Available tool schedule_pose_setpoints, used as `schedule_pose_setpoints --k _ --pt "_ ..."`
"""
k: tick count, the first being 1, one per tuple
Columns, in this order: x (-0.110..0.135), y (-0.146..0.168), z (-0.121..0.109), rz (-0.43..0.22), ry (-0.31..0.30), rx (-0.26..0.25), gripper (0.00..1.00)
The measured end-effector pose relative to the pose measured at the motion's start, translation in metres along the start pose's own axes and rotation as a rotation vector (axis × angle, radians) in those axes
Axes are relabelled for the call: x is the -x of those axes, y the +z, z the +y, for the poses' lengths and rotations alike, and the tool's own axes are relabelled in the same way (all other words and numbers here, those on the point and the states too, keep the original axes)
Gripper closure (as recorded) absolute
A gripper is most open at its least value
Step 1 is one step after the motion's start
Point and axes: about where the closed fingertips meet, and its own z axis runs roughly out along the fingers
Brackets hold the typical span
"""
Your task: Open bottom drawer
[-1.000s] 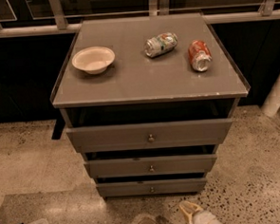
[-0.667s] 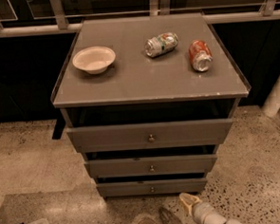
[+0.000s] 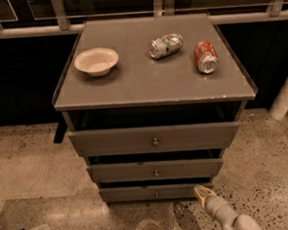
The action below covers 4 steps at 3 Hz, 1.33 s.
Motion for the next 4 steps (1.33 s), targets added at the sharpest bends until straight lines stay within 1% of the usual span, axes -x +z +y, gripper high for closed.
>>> schedule_pose_setpoints --k 1,2,3,4 --pt "-0.004 0.006 0.000 -0.015 0.018 -0.012 1.00" --pt "-0.002 0.037 -0.002 -0.032 0.018 0.001 1.00" --pt "0.013 0.104 -0.014 -0.052 -0.017 0.011 1.00" --pt "0.013 0.106 -0.016 -0.052 -0.020 0.009 1.00"
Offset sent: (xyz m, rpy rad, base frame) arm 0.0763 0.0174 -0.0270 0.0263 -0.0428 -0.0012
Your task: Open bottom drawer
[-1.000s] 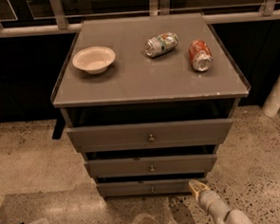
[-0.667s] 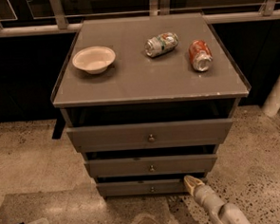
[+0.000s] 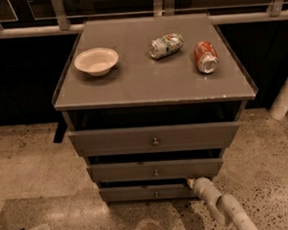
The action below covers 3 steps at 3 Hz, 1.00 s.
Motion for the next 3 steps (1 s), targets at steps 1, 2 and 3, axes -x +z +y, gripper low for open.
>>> schedule_pose_setpoints --k 1,2,3 --pt "-0.015 0.000 -0.001 0.048 0.016 -0.032 1.00" --pt "-0.032 0.000 -0.004 0.096 0.028 -0.066 1.00" --pt "-0.039 0.005 -0.006 0.131 0.031 -0.093 1.00"
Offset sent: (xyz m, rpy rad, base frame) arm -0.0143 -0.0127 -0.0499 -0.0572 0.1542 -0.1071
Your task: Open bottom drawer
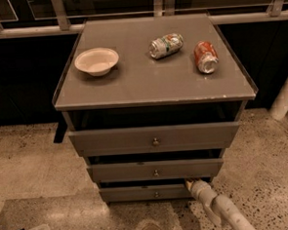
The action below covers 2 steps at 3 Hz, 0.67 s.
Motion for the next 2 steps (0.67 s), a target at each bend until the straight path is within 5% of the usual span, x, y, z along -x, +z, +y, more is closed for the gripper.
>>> schedule_pose_setpoints --k 2 --pt "0.003 -0.012 0.003 0.067 0.018 -0.032 1.00"
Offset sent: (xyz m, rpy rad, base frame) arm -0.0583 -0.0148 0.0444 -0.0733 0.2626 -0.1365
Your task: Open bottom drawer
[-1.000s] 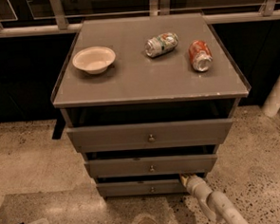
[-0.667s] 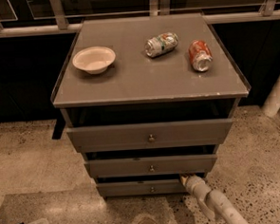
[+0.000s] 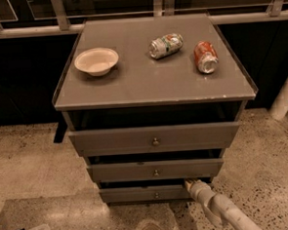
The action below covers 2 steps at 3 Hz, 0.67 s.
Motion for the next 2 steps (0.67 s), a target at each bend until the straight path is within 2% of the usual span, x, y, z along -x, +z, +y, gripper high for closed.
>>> schedule_pose_setpoints --k 1,2 --pt "0.003 -0.046 -0.019 0.096 0.079 -0.077 1.00" --pt "-0.007 -0.080 0.003 0.164 0.162 -0.054 1.00"
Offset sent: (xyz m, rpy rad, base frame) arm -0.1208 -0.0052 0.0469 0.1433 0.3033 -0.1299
